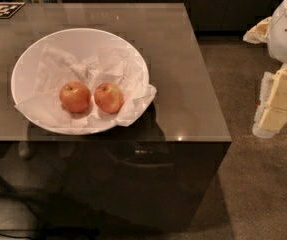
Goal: Pick apple from white bowl
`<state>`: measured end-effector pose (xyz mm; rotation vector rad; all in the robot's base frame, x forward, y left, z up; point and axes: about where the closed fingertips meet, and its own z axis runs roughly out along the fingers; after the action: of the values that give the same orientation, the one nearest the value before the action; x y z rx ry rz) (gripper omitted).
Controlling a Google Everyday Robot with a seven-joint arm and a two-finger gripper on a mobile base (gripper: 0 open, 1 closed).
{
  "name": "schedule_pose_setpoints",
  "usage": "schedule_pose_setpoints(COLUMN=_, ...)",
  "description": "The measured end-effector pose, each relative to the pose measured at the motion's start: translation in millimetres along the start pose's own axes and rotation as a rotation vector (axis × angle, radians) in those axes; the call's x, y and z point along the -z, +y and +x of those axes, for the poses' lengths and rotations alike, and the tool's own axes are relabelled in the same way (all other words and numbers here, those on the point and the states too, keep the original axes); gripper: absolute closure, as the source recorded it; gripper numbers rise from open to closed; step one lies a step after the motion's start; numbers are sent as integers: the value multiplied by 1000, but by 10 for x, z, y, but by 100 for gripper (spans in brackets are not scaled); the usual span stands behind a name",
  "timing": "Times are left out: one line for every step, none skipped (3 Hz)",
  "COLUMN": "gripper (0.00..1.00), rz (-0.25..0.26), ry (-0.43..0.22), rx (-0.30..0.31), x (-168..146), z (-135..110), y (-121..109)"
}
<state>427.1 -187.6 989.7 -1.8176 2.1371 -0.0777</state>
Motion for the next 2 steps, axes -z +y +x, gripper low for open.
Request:
schedule_pose_setpoints(gripper=0, rz=-19, ry=-13, rx=107, x=81, z=-378, y=123)
schedule_pose_setpoints(gripper=0, rz=-28, ry=-11, rx=227, x=164, z=-864, y=255)
